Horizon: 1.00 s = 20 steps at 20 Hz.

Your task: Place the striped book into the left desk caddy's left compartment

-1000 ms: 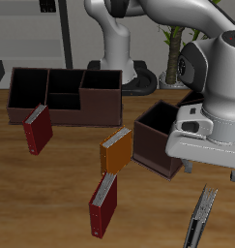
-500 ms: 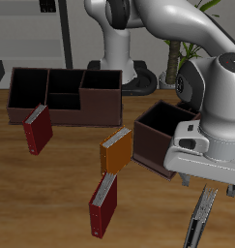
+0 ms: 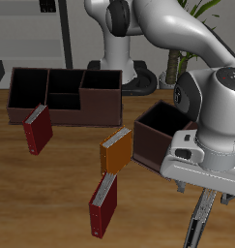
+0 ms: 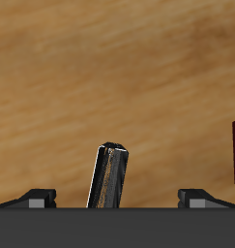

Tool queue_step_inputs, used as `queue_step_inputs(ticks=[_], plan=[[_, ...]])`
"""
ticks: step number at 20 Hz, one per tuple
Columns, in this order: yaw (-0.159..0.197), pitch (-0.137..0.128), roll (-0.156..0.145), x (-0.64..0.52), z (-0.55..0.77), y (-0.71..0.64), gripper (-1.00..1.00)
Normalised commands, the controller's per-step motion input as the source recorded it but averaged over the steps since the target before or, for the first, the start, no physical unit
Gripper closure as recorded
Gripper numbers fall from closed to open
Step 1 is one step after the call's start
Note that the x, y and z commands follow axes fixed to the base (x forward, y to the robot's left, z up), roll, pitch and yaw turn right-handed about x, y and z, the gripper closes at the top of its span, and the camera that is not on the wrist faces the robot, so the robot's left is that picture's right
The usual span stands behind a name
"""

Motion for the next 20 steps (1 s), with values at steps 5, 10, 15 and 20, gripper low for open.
queue_step_inputs(ticks=[5, 10, 15, 20], plan=[[-0.002, 0.011, 0.006, -0.02, -0.16, -0.01, -1.0], [0.004, 0.015, -0.005, 0.02, -0.16, -0.04, -1.0], [0.006, 0.029, 0.011, 0.01, -0.28, 0.05, -1.0], [-0.01, 0.037, 0.041, 0.01, -0.31, 0.13, -1.0]])
